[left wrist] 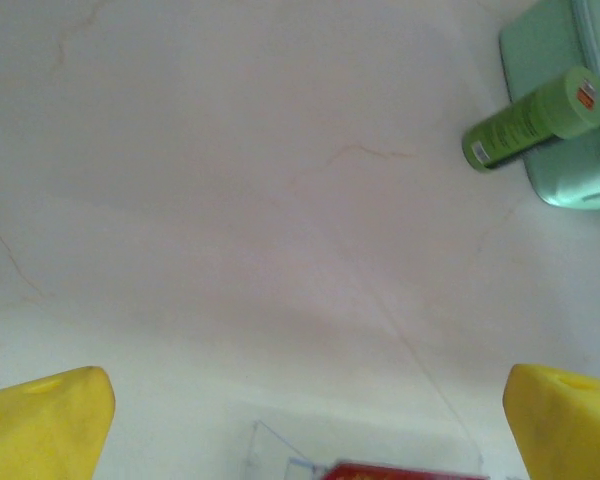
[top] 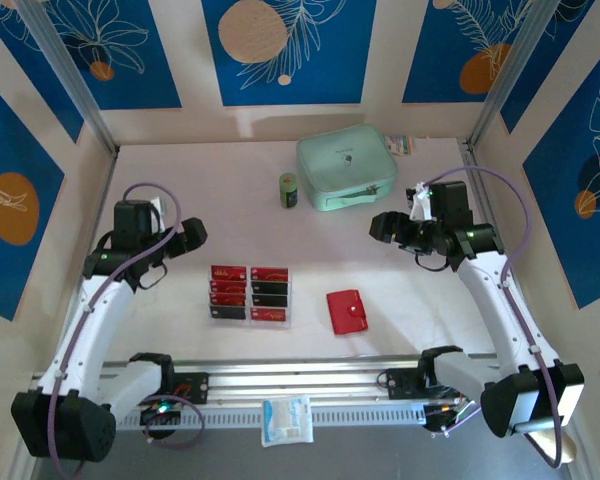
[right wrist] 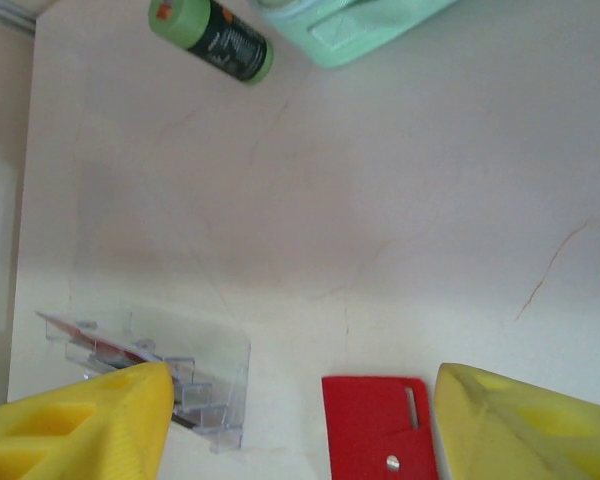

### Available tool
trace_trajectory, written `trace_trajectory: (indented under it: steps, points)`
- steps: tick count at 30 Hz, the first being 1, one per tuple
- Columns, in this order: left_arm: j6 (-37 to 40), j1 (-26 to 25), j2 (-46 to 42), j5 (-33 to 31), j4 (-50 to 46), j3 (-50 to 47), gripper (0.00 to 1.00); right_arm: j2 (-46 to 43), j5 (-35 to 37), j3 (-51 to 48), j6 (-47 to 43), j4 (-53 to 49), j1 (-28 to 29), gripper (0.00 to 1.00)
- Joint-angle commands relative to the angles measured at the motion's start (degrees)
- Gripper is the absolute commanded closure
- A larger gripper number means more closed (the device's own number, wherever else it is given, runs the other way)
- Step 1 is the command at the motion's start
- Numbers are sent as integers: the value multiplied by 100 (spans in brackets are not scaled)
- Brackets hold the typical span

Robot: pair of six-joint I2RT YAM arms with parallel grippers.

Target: Put the credit cards into the card holder

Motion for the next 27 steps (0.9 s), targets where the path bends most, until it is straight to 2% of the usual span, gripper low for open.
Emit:
trace_trajectory:
  steps: [1, 6, 9, 18, 23, 27]
  points:
    - [-212, 71, -188, 415, -396, -116, 0, -75, -224, -70, -204, -480, 250, 32]
    - [-307, 66, -362, 564, -655, -338, 0, -222, 196, -371, -193, -447, 1075, 31]
    - [-367, 67, -479, 482, -804, -499, 0, -323, 508, -683, 21, -185, 1809, 29]
    - [-1110, 67, -1077, -897, -987, -1447, 0, -212, 2292, -1770, 993, 893, 4429, 27]
    - [-1584, 65, -1394, -1291, -910, -2051, 0, 392, 3040, -1908, 1256, 1372, 5410, 25]
    - [-1764, 63, -1361, -1596, -1040, -2074, 0, 1021, 3311, -1847, 1222, 1815, 5844, 24]
